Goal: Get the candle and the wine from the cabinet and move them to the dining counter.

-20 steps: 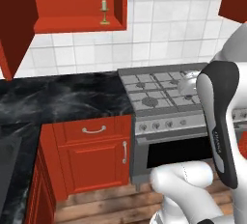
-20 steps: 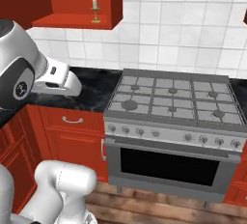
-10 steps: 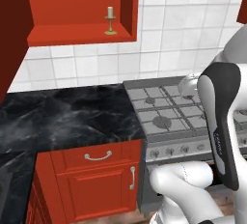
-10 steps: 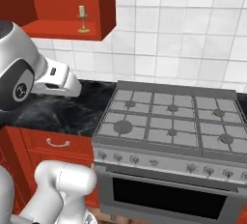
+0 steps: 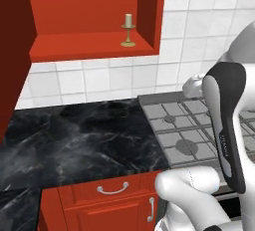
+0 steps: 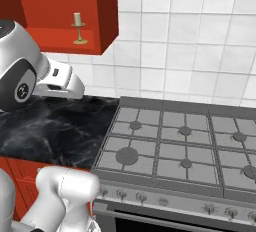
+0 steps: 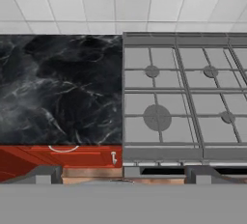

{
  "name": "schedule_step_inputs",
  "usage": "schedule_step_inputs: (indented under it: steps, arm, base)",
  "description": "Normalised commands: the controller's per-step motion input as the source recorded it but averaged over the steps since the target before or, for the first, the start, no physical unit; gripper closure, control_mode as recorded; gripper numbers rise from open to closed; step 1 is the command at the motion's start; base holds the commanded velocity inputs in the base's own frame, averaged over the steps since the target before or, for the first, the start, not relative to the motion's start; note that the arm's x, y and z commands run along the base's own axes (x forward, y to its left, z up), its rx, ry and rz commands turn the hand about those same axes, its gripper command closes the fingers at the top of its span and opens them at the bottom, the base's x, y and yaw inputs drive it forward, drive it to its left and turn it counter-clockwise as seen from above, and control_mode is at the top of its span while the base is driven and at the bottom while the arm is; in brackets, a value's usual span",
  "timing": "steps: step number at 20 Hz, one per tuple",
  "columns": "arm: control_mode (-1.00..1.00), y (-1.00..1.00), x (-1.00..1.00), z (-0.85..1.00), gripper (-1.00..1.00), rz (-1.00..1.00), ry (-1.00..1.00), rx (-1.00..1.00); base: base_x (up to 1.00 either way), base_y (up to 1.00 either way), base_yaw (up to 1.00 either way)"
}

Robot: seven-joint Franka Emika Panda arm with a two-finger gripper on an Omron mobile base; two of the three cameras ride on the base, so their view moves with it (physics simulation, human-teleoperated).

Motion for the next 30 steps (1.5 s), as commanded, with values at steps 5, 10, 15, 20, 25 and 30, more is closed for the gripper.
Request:
schedule_step_inputs:
  steps: [5,10,15,20,25,30]
  arm:
    - [1.0,0.0,0.0,0.0,-1.0,0.0,0.0,0.0]
    - [1.0,0.0,0.0,0.0,-1.0,0.0,0.0,0.0]
    - [1.0,0.0,0.0,0.0,-1.0,0.0,0.0,0.0]
    - [1.0,0.0,0.0,0.0,-1.0,0.0,0.0,0.0]
    - [1.0,0.0,0.0,0.0,-1.0,0.0,0.0,0.0]
    - [1.0,0.0,0.0,0.0,-1.0,0.0,0.0,0.0]
  base:
    - [0.26,0.63,0.0]
    - [0.26,0.63,0.0]
    - [0.2,0.7,0.01]
    - [0.17,0.64,0.06]
    - [0.31,0.31,0.05]
    - [0.61,0.01,0.0]
